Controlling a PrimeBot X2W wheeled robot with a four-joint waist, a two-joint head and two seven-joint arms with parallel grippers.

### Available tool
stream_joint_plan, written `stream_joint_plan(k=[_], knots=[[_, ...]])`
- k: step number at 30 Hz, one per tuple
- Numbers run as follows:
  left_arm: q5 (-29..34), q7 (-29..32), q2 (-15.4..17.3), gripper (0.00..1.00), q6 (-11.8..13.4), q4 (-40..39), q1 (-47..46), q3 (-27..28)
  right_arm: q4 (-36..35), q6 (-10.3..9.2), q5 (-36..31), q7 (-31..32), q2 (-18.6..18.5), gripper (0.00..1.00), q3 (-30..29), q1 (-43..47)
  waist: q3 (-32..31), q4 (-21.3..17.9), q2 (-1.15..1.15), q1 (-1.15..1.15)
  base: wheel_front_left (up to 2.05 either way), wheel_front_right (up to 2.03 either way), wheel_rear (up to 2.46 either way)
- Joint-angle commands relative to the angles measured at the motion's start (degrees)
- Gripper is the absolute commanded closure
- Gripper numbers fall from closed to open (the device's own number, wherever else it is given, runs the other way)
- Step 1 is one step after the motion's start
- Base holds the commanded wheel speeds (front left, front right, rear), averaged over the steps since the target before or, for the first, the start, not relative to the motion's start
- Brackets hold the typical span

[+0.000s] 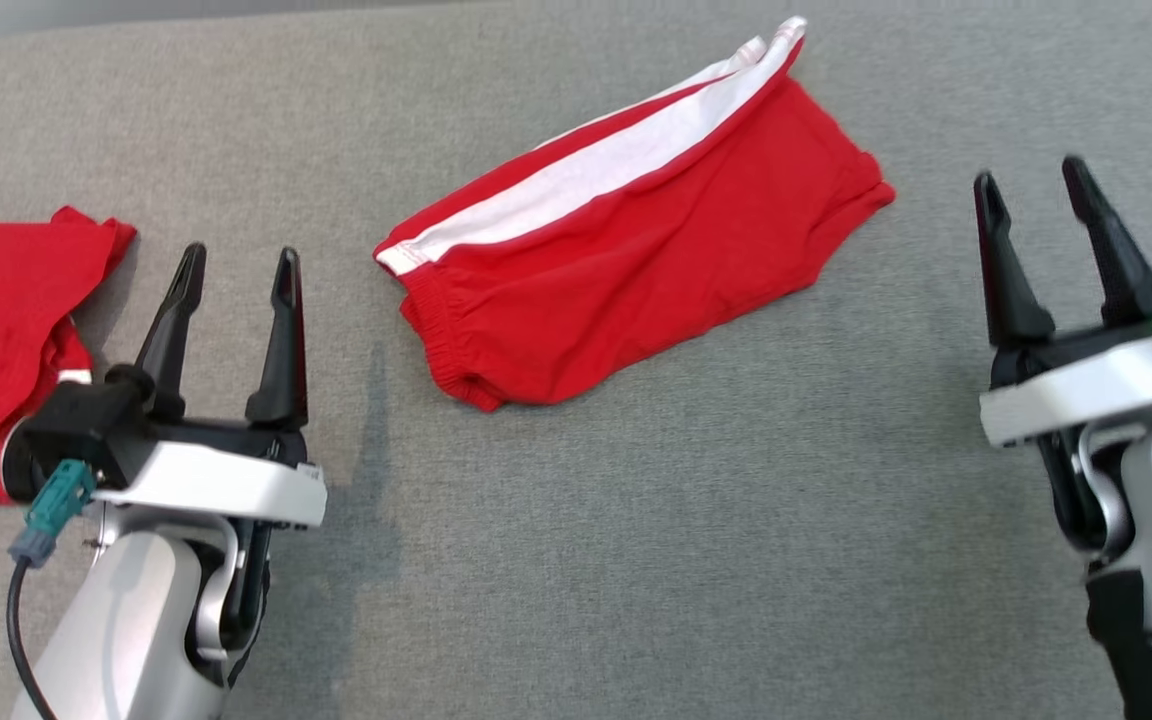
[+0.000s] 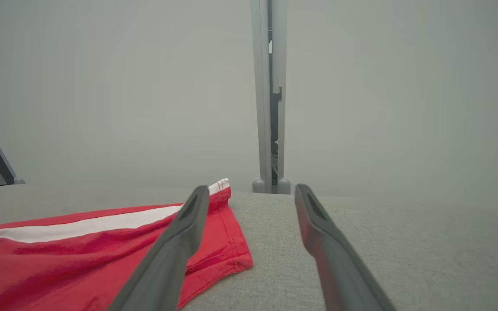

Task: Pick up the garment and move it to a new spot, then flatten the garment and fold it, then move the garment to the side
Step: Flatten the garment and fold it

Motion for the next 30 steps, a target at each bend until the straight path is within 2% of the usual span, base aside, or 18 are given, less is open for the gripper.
stream_joint_plan(k=[1, 9, 21, 26, 30], knots=[[0.61, -0.14, 0.3, 0.0, 0.14, -0.13, 1.39, 0.63, -1.15, 0.0, -0.78, -0.14, 0.4, 0.0, -0.99, 2.45, -1.39, -1.15, 0.0, 0.0, 0.0, 0.0, 0.0], [1.23, -0.16, 0.14, 0.0, -0.09, 0.4, 4.72, 1.59, -4.02, 0.0, -2.82, -0.15, 2.36, 0.0, -2.7, 7.86, -2.9, -2.43, 0.0, 0.0, 0.0, 0.0, 0.0], [1.28, -0.12, -0.51, 0.0, -1.06, 0.85, 2.71, 0.41, -3.83, 0.0, -2.27, 1.05, 1.62, 0.0, -3.02, 5.67, -1.92, -0.71, 0.0, 0.0, 0.0, 0.0, 0.0], [1.35, -0.12, -1.26, 0.0, -1.76, 0.62, 0.97, -0.3, -1.83, 0.0, -2.21, 3.25, 0.18, 0.0, -2.85, 2.33, 0.01, 1.3, 0.0, 0.0, 0.0, 0.0, 0.0], [1.81, -0.14, -2.7, 0.0, -2.58, 0.49, -1.25, -0.95, 4.88, 0.0, -1.7, 5.55, -0.88, 0.0, -1.61, -4.19, 3.24, 4.24, 0.0, 0.0, 0.0, 0.0, 0.0]])
